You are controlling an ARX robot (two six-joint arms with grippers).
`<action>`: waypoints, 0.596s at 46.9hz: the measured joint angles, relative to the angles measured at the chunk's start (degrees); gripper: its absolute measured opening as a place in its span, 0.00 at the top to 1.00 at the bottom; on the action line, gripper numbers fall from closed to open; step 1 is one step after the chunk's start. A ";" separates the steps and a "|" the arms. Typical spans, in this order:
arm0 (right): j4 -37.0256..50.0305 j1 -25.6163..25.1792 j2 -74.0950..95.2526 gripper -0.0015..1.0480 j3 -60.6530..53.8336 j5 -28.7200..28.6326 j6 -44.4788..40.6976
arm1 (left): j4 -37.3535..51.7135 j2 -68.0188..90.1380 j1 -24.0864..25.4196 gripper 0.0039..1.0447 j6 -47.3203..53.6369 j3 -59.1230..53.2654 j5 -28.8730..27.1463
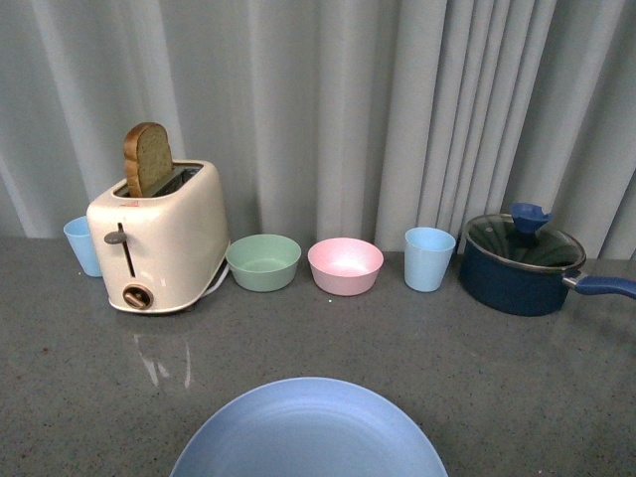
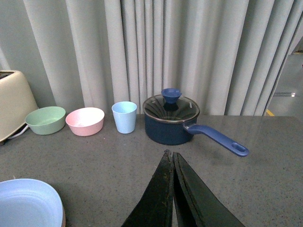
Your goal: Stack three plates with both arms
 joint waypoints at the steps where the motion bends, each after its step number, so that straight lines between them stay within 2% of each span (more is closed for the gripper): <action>1: -0.46 0.00 -0.48 0.97 0.00 0.00 0.00 | 0.00 0.00 0.00 0.06 0.00 0.00 0.00; 23: -9.60 0.00 -9.68 0.97 0.00 0.00 0.00 | 0.00 0.00 0.00 0.06 0.00 0.00 0.00; 28: -19.02 0.00 -17.00 0.97 0.02 -0.02 0.00 | 0.00 0.00 0.00 0.06 0.00 0.00 0.00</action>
